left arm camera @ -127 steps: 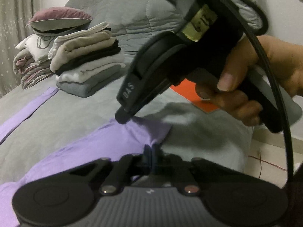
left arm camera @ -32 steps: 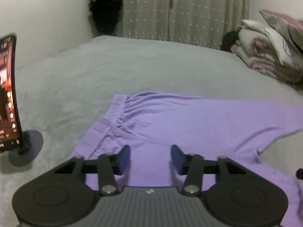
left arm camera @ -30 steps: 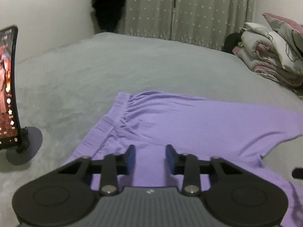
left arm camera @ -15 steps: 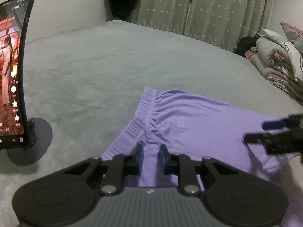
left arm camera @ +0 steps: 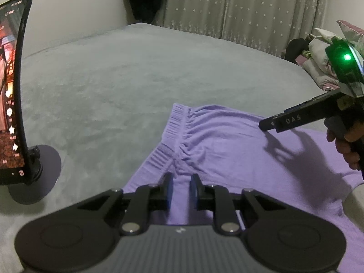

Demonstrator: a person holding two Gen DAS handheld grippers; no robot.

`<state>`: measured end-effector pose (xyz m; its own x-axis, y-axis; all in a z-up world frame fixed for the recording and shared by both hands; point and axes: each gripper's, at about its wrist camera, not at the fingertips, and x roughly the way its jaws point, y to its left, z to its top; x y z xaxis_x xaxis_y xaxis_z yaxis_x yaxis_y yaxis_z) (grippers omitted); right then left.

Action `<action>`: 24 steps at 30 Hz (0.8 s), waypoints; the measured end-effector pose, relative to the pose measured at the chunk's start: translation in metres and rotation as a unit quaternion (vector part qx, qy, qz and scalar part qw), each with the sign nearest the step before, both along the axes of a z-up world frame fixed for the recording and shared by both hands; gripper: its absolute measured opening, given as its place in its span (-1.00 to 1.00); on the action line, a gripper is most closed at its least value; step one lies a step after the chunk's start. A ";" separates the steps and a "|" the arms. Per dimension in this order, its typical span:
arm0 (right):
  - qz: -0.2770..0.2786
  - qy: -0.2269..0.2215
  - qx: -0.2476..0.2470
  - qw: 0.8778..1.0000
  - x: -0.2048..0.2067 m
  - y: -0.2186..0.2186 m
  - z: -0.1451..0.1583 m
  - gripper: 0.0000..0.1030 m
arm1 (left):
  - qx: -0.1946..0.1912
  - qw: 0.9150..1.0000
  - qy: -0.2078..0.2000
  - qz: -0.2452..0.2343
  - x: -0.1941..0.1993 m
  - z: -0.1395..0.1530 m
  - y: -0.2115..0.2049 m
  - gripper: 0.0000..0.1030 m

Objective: Fold clothes
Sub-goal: 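Grasp the waistband with the right gripper while the left gripper holds the waistband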

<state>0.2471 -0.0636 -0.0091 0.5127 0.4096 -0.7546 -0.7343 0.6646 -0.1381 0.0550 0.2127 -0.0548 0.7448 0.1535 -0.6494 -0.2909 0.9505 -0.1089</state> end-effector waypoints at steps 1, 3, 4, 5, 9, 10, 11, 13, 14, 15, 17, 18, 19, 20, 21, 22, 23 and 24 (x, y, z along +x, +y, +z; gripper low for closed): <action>-0.002 0.008 0.003 1.000 0.004 -0.001 -0.001 0.45 | 0.001 1.000 0.001 0.000 0.000 0.000 -0.001 -0.63; -0.008 0.024 0.008 1.000 0.010 -0.002 -0.003 0.45 | 0.005 1.000 0.002 -0.001 -0.001 0.000 -0.001 -0.64; -0.012 0.032 0.011 0.999 0.013 -0.002 -0.004 0.45 | 0.005 1.000 0.002 -0.002 0.000 0.000 -0.001 -0.64; -0.017 0.041 0.014 0.999 0.015 -0.003 -0.005 0.45 | 0.005 1.000 0.003 -0.002 0.000 0.000 -0.001 -0.64; -0.028 0.055 0.019 0.998 0.015 -0.005 -0.006 0.39 | -0.003 1.000 0.008 0.002 0.001 0.000 0.002 -0.68; -0.030 0.057 0.022 0.998 0.014 -0.005 -0.006 0.37 | -0.008 1.000 0.009 0.004 0.002 0.000 0.003 -0.69; -0.032 0.060 0.025 0.997 0.012 -0.006 -0.005 0.25 | -0.012 1.000 0.009 0.006 0.003 0.000 0.005 -0.69; -0.028 0.072 0.034 0.996 0.010 -0.005 -0.005 -0.08 | -0.020 1.000 0.010 0.008 0.003 0.000 0.007 -0.71; -0.028 0.076 0.036 0.996 0.008 -0.005 -0.004 -0.25 | -0.024 1.000 0.010 0.010 0.003 0.000 0.008 -0.72; -0.028 0.076 0.034 0.996 0.005 -0.005 -0.004 -0.41 | -0.025 1.000 0.010 0.010 0.003 0.000 0.008 -0.73; -0.032 0.076 0.030 0.996 0.000 -0.003 -0.003 -0.80 | -0.027 1.000 0.011 0.011 0.004 0.000 0.009 -0.73; -0.036 0.077 0.029 0.996 -0.003 -0.003 -0.001 -0.91 | -0.025 1.000 0.012 0.011 0.004 0.001 0.008 -0.74; -0.044 0.076 0.028 0.996 -0.006 -0.005 0.001 -0.92 | -0.023 1.000 0.013 0.011 0.005 0.001 0.007 -0.74; -0.049 0.072 0.023 0.996 -0.011 -0.005 0.003 -0.93 | -0.021 1.000 0.013 0.012 0.006 0.001 0.006 -0.74; -0.049 0.065 0.015 0.997 -0.017 -0.006 0.006 -0.94 | -0.018 1.000 0.013 0.012 0.006 0.001 0.005 -0.75; -0.047 0.059 0.009 0.997 -0.023 -0.007 0.009 -0.94 | -0.015 1.000 0.014 0.012 0.005 0.000 0.004 -0.75; -0.046 0.055 0.007 0.997 -0.029 -0.009 0.013 -0.94 | -0.012 1.000 0.014 0.013 0.005 0.000 0.003 -0.75; -0.044 0.051 0.005 0.998 -0.035 -0.010 0.017 -0.94 | -0.010 1.000 0.014 0.013 0.005 0.000 0.002 -0.75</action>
<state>0.2116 -0.0741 0.0079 0.4684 0.3738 -0.8006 -0.6823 0.7287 -0.0590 0.0600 0.2150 -0.0549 0.7219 0.1595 -0.6734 -0.3189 0.9403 -0.1192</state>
